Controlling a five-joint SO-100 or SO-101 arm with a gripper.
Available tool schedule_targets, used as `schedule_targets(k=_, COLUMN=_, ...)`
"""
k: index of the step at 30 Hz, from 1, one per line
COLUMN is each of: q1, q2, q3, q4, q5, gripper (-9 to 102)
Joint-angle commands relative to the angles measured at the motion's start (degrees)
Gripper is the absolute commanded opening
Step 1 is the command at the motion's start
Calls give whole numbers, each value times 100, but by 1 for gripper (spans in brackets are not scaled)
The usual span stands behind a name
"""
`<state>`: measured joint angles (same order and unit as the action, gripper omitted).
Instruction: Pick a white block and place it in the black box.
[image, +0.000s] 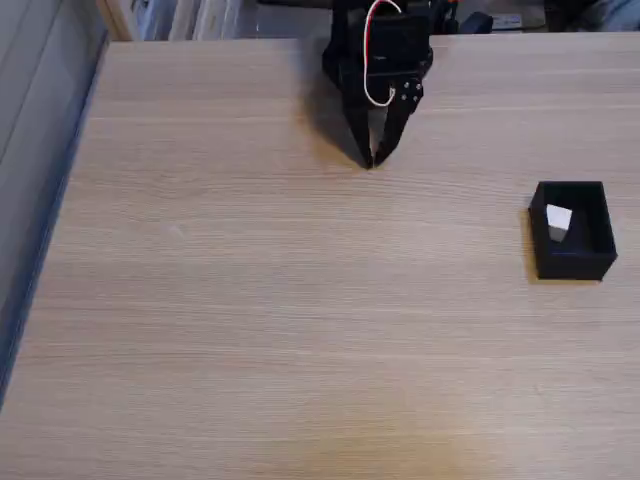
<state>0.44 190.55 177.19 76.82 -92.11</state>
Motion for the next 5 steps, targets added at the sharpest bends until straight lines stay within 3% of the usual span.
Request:
schedule_targets(k=1, q1=79, q2=35, q3=79, q4=44, q5=35, gripper=0)
schedule_targets(k=5, q1=229, q2=35, q3=79, q4=44, q5=35, gripper=0)
